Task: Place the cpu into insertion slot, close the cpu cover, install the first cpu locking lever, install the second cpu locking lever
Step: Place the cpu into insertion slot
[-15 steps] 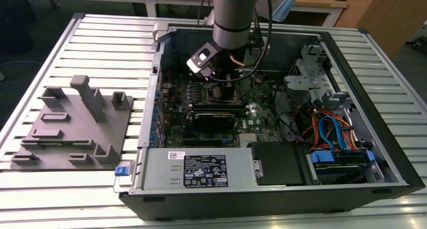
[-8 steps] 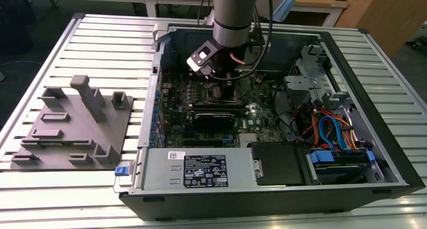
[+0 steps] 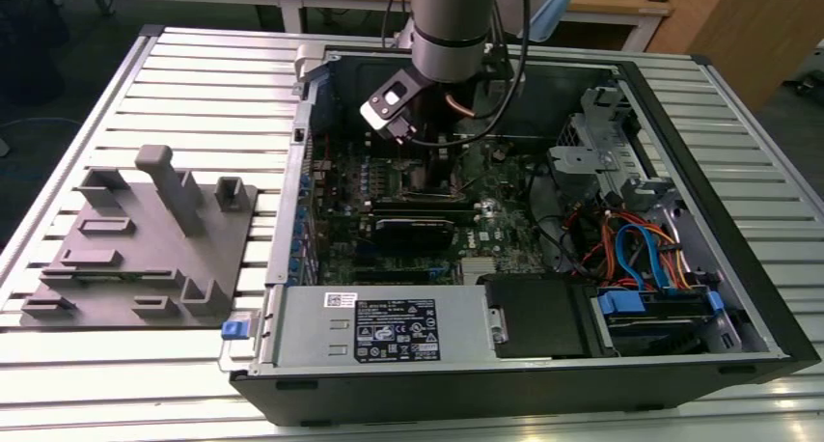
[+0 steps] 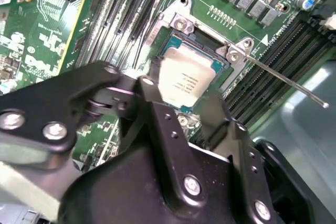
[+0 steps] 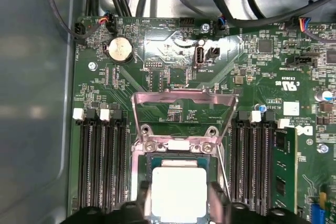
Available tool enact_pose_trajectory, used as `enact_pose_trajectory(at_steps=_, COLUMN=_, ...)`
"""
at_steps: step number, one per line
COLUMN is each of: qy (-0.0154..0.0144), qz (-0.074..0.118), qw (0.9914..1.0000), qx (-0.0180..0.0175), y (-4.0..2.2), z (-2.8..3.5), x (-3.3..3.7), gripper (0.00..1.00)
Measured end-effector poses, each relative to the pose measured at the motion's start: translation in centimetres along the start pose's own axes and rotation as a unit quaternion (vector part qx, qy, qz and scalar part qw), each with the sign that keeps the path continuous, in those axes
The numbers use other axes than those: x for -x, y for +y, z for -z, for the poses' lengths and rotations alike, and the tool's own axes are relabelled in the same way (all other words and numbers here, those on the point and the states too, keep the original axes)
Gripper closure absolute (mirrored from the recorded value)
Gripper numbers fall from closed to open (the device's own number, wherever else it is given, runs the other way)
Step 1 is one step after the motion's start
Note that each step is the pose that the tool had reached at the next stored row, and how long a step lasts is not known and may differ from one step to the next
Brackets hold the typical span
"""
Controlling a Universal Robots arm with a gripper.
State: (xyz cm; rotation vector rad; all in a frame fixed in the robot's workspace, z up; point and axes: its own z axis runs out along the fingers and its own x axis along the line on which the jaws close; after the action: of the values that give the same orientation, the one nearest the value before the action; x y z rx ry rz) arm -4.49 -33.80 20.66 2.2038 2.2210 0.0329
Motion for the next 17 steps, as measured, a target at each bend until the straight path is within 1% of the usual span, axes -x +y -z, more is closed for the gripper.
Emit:
enact_pose_trajectory(at_steps=2, qy=0.0001, qz=0.000, qw=1.00000, qx=0.0000, y=0.01, z=0.05, x=-0.01, gripper=0.46)
enact_pose_trajectory(at_steps=3, qy=0.0002, qz=0.000, qw=1.00000, qx=0.0000, y=0.01, z=0.05, x=-0.01, gripper=0.59)
enact_pose_trajectory(at_steps=5, qy=0.0001, qz=0.000, qw=1.00000, qx=0.0000, y=0.00, z=0.06, x=0.00, gripper=0.59)
enact_pose_trajectory(at_steps=7, qy=0.0001, qz=0.000, qw=1.00000, qx=-0.0001, y=0.00, z=0.06, x=0.00, gripper=0.70)
enact_pose_trajectory(at_steps=8, qy=0.0001, qz=0.000, qw=1.00000, qx=0.0000, y=0.00, z=0.06, x=0.00, gripper=0.70)
enact_pose_trajectory(at_steps=10, qy=0.0001, qz=0.000, qw=1.00000, qx=0.0000, y=0.00, z=0.06, x=0.00, gripper=0.82)
enact_pose_trajectory(at_steps=11, qy=0.0001, qz=0.000, qw=1.00000, qx=-0.0001, y=0.00, z=0.07, x=0.00, gripper=0.82)
enact_pose_trajectory(at_steps=12, qy=0.0001, qz=0.000, qw=1.00000, qx=-0.0001, y=0.00, z=0.07, x=0.00, gripper=0.88)
enact_pose_trajectory(at_steps=13, qy=0.0001, qz=0.000, qw=1.00000, qx=-0.0001, y=0.00, z=0.07, x=0.00, gripper=0.90)
enact_pose_trajectory(at_steps=17, qy=0.0001, qz=0.000, qw=1.00000, qx=0.0000, y=0.00, z=0.07, x=0.00, gripper=0.90)
